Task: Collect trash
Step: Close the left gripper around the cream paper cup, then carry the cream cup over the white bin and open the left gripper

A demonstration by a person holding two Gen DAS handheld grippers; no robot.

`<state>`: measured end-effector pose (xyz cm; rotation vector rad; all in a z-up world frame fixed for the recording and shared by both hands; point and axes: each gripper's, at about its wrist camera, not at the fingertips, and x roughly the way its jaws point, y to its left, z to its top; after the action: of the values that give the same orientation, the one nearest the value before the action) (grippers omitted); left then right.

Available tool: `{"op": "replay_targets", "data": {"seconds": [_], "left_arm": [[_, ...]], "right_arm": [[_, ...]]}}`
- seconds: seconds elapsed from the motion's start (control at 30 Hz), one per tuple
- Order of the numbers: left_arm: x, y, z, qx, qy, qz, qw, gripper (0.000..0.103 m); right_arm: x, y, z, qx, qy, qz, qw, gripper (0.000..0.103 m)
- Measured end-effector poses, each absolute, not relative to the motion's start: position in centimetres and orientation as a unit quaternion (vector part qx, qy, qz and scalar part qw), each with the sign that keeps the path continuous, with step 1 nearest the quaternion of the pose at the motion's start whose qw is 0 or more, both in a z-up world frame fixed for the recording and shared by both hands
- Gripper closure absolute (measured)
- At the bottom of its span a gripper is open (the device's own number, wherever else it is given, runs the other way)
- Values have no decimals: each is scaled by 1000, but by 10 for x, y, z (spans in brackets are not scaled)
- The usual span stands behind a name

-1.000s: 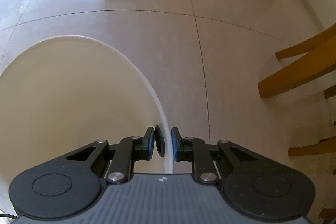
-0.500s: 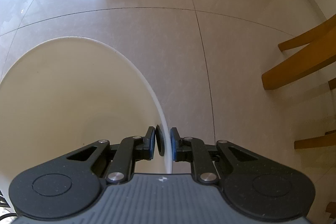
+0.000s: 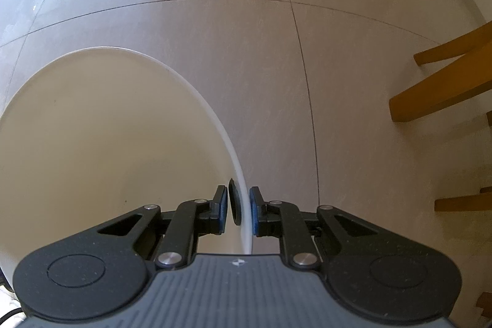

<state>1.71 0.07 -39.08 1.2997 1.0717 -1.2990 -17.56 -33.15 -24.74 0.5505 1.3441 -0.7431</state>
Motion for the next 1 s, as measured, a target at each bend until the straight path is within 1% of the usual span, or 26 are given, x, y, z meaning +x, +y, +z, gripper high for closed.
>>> {"op": "replay_targets", "data": {"seconds": [0.1,0.13,0.43,0.63,1.0], "left_arm": [[18,0,-395,532,445,-531,486,32],[19,0,-396,532,450,-527,487,35],[24,-1,-398,524,458,-515,501,35],[33,-6,-375,507,473,-502,517,35],[35,-3,-338,502,471,-480,544,35]], "right_arm": [[-174,-333,-248,245,604,-330,683,85],[-173,-334,-248,245,605,-330,682,85],[-171,-332,-250,242,605,-332,682,85],[-173,-330,-250,241,604,-329,685,85],[-184,-338,-248,257,595,-317,692,86]]}}
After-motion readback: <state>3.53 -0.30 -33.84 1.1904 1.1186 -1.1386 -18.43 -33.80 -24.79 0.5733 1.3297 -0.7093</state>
